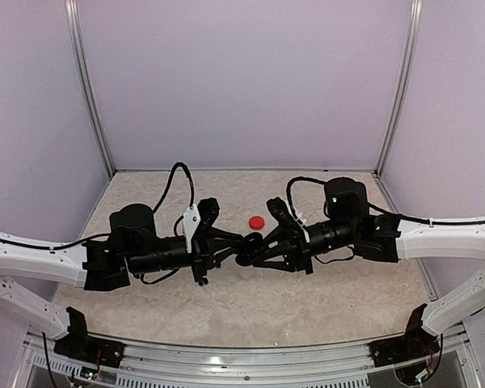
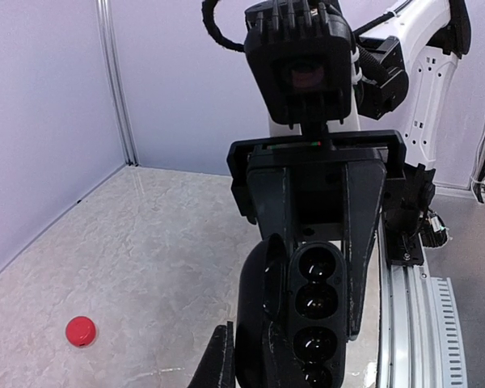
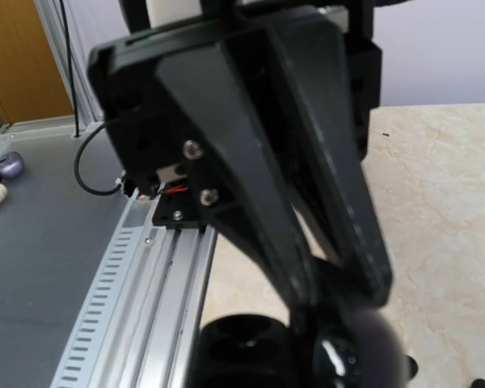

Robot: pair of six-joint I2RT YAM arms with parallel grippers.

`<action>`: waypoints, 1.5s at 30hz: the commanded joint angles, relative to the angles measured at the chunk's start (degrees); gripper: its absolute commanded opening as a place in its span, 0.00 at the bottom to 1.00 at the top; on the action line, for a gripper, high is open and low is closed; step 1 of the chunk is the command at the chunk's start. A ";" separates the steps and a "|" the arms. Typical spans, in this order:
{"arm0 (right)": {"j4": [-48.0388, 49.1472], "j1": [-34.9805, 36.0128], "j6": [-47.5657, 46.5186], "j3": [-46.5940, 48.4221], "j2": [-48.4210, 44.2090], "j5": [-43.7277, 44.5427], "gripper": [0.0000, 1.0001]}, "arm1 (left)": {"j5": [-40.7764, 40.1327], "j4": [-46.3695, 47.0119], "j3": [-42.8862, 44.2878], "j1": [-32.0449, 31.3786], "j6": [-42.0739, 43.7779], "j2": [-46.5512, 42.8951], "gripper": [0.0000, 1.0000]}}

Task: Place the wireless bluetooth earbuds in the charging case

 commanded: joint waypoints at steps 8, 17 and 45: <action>2.52 0.03 1.43 -1.17 -1.93 0.31 0.10 | -0.22 2.89 -1.25 1.11 -1.61 -2.22 0.04; 3.64 -1.27 3.65 -1.37 -1.64 0.24 0.03 | -2.28 3.22 -2.24 1.27 -2.43 -2.84 0.41; 7.67 -6.47 7.93 -4.20 -0.58 -5.54 0.02 | -17.41 -16.27 -14.87 12.45 -33.51 -2.80 0.38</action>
